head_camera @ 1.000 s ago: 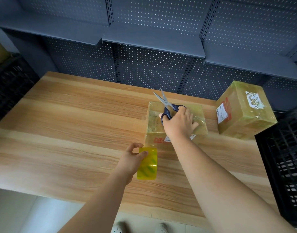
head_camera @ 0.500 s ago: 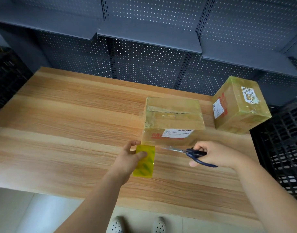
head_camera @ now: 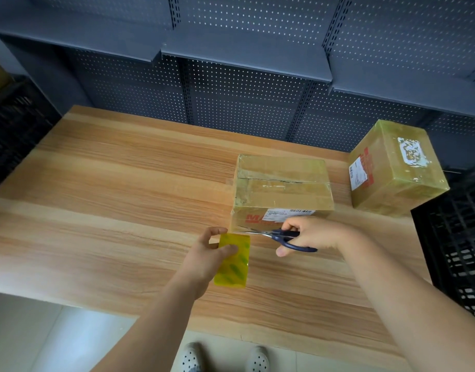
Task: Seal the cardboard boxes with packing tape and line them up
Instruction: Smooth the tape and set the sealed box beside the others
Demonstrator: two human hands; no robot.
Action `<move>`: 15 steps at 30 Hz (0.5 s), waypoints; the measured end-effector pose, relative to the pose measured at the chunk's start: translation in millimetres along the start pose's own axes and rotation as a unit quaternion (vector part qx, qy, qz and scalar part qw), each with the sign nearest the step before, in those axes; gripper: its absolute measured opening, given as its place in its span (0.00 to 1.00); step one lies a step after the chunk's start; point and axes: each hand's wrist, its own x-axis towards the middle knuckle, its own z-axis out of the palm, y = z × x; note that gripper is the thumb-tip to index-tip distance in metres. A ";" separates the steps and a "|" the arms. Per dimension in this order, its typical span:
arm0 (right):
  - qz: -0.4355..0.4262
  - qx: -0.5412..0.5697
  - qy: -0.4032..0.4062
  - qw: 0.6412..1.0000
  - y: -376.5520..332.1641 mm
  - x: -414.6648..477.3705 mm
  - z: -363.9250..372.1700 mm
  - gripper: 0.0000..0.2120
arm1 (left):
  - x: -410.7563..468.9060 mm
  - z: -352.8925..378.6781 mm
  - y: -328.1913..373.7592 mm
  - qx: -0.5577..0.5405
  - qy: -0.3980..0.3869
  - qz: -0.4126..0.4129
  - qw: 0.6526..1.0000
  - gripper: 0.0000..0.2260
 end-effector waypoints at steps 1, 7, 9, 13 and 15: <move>-0.002 -0.003 -0.003 1.000 -1.9 1.3 1.2 0.27 | -0.1 -0.2 -0.1 -0.002 -0.001 0.000 1.000 0.15; -0.020 0.004 -0.009 1.000 -9.9 7.0 5.0 0.27 | -0.6 -0.1 0.1 -0.002 -0.001 -0.002 1.000 0.15; -0.024 0.005 0.001 1.000 -11.8 7.5 4.1 0.28 | -0.7 -0.5 -0.3 0.000 0.000 -0.004 1.000 0.15; -0.028 -0.007 0.008 1.000 -15.1 6.6 0.0 0.23 | -0.8 0.0 -1.8 -0.004 0.002 -0.007 1.000 0.15; -0.029 -0.013 0.014 0.999 -16.3 6.8 -1.4 0.22 | -0.8 0.7 -1.5 -0.005 0.003 -0.008 1.000 0.15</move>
